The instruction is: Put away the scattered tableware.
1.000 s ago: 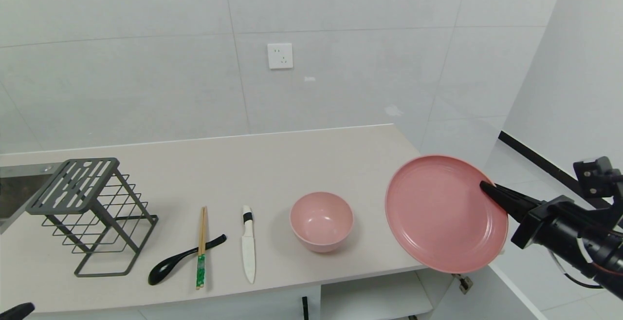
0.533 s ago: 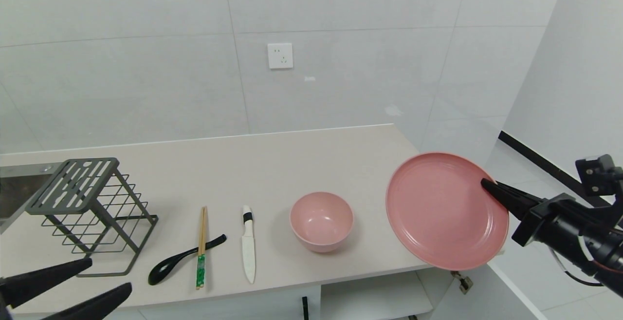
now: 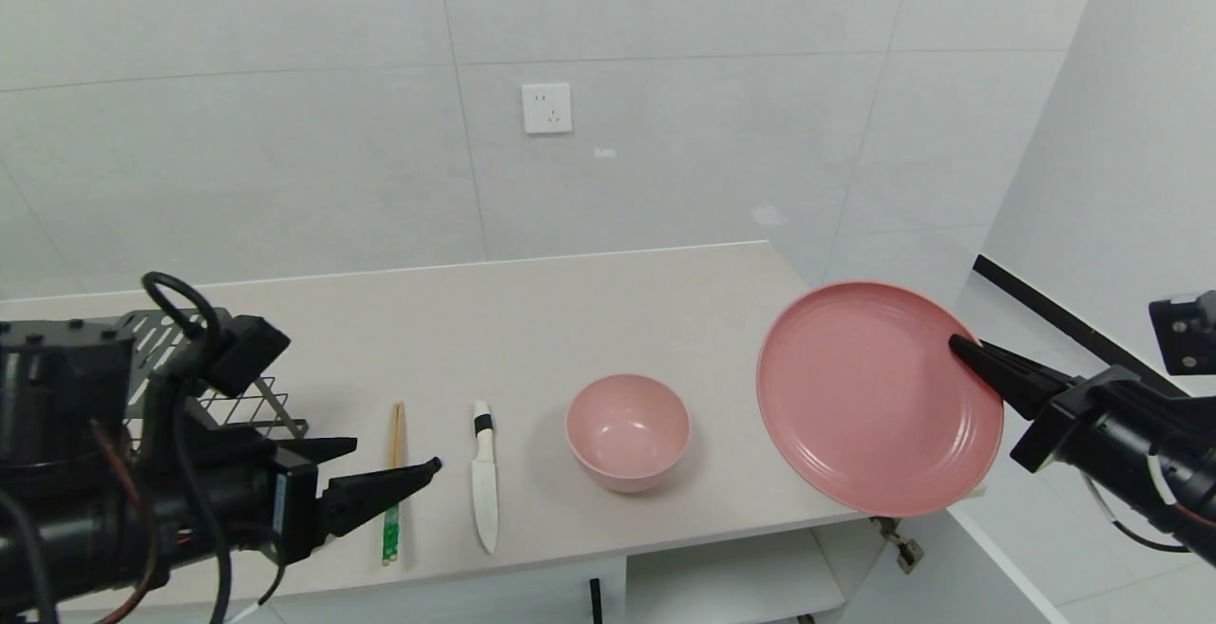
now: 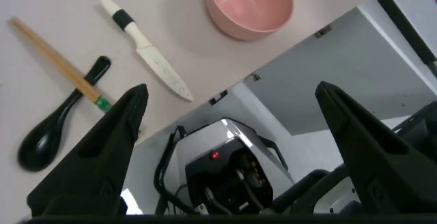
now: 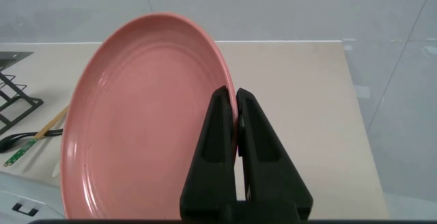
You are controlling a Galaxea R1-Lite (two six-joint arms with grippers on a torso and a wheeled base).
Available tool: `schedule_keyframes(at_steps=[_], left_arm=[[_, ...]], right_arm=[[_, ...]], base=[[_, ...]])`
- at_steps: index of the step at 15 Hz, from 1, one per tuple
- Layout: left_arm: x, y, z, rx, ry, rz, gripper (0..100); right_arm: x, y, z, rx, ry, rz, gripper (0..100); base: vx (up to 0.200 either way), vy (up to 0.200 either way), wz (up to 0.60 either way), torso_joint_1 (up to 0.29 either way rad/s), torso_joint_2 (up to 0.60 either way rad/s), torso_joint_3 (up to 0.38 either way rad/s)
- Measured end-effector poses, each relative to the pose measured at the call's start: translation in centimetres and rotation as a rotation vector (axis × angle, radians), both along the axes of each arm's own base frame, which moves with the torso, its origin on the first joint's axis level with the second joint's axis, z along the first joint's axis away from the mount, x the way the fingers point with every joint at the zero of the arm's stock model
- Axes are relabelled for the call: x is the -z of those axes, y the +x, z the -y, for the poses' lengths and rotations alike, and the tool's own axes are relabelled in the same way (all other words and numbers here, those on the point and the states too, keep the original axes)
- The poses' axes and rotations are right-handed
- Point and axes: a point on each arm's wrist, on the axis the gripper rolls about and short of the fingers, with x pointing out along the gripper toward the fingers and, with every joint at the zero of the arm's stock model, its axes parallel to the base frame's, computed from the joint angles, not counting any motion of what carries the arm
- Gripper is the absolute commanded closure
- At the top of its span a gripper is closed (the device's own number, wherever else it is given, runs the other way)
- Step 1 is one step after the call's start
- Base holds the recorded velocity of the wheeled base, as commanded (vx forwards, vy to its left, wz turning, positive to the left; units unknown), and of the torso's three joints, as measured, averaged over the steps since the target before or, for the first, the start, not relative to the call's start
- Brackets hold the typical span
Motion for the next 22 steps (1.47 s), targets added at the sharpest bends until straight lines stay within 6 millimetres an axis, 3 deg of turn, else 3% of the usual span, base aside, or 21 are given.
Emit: schedule_keyframes(at_steps=[8, 10, 14, 22], left_arm=[[2.7, 5.4, 5.6, 0.119, 0.046, 0.074, 0], [4.4, 7.2, 6.7, 0.119, 0.057, 0.096, 0], [7.6, 10.4, 8.5, 0.119, 0.072, 0.081, 0], [11.4, 15.2, 11.1, 0.104, 0.092, 0.051, 0]], right_arm=[[-0.1, 0.0, 0.0, 0.002, 0.001, 0.003, 100], [0.0, 0.0, 0.1, 0.003, 0.0, 0.003, 100], [0.0, -0.1, 0.1, 0.002, 0.0, 0.0, 100], [0.1, -0.1, 0.1, 0.004, -0.001, -0.007, 100]], base=[[0.0, 0.0, 0.0, 0.0, 0.0, 0.0], [0.0, 0.0, 0.0, 0.0, 0.0, 0.0], [0.0, 0.0, 0.0, 0.0, 0.0, 0.0], [0.0, 0.0, 0.0, 0.0, 0.0, 0.0]])
